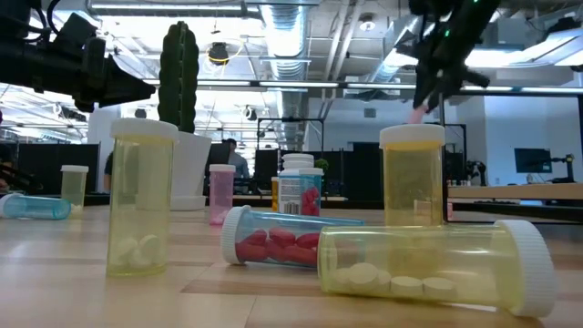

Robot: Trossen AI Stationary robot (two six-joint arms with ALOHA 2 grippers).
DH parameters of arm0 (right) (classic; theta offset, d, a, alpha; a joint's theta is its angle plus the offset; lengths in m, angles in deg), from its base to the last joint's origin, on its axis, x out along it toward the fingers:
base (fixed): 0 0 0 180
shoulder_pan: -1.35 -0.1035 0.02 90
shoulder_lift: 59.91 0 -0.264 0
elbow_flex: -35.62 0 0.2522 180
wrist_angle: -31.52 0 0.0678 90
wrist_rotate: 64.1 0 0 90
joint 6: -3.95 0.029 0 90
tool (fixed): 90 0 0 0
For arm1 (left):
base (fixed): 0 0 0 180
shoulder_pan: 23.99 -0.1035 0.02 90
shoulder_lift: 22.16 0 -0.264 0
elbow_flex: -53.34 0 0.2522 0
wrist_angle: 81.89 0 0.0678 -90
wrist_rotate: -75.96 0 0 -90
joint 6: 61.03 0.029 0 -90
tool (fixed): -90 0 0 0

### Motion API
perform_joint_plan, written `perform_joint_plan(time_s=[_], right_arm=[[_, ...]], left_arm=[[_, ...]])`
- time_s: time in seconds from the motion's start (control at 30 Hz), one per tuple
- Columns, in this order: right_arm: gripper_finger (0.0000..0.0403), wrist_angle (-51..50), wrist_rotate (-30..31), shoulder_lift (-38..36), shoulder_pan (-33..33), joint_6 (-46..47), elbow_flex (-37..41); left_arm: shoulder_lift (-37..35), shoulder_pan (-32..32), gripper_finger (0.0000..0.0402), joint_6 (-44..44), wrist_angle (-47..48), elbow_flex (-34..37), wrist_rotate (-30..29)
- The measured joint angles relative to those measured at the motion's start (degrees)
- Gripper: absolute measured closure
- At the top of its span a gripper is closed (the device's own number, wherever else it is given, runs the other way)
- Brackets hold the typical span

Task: Pick and place medicine bottles onto shelf by color
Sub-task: Put the small orange pill bottle on the shelf

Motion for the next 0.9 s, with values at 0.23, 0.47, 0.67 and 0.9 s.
perform_joint_plan(time_s=[0.23,0.47,0.67,0.9], right_arm=[[0.0274,0.51,-0.65,-4.20,-13.31,1.45,-2.18],[0.0274,0.54,-4.33,-4.11,-26.26,7.82,-5.30],[0.0274,-1.32,-12.85,-3.61,-36.47,17.25,-5.52],[0.0274,-9.91,-19.44,-3.63,-48.31,31.04,-5.52]], left_arm=[[0.00,0.00,0.0267,0.00,0.00,-0.02,0.02],[0.00,-0.02,0.0267,-0.01,-0.01,0.00,0.00],[0.00,-0.02,0.0267,0.00,0.00,0.00,0.01],[0.00,0.00,0.0267,0.00,-0.02,0.00,0.02]])
